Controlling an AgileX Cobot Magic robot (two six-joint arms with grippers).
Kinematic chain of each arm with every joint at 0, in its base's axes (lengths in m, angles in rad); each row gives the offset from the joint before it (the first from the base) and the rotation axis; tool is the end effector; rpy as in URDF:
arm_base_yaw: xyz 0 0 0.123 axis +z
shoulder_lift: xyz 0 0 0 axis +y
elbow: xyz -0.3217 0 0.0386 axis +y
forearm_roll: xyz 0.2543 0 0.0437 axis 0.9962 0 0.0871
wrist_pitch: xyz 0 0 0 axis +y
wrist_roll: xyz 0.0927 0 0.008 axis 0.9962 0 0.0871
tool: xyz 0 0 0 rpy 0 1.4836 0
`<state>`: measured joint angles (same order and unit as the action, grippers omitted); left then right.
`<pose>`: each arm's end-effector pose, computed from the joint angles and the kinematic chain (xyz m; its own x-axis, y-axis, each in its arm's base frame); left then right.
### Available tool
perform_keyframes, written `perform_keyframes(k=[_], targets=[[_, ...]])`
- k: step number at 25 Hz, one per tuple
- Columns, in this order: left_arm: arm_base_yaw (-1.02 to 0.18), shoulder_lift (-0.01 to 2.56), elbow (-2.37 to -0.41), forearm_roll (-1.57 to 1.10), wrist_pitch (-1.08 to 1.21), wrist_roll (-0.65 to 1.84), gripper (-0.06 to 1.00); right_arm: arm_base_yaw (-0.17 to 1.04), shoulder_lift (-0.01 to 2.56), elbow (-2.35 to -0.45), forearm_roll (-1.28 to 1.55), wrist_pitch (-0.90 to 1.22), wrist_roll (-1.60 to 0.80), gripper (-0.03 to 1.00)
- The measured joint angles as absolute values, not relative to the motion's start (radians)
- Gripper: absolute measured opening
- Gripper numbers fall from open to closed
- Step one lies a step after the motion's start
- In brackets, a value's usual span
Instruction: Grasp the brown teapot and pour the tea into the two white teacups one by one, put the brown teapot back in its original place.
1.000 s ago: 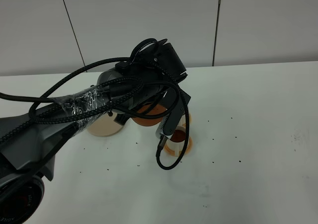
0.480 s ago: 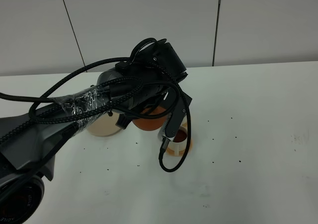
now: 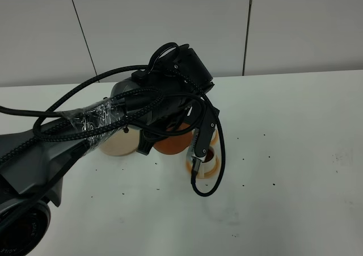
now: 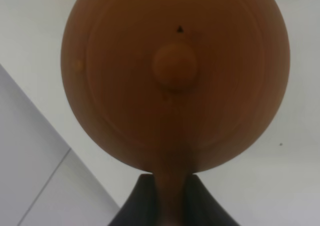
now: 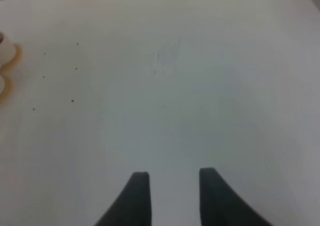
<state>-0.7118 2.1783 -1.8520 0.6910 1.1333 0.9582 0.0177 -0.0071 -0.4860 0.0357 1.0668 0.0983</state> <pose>0.4084 -0.2814 0.2525 0.1899 0.8739 0.4476 0.8039 -0.4001 0.4400 -0.0365 0.0023 0.2746 -0.4693 0.1069 -0.8765 0.0088 0.9932 0.1164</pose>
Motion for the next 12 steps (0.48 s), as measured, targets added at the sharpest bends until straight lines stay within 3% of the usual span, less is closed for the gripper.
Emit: perform_keyframes(k=[12], targets=[[-0.706,2.178,-1.852,0.536,1.145,0.838,0.17,0.018,-0.007,-0.486,0.035,1.067,0.098,0.24]])
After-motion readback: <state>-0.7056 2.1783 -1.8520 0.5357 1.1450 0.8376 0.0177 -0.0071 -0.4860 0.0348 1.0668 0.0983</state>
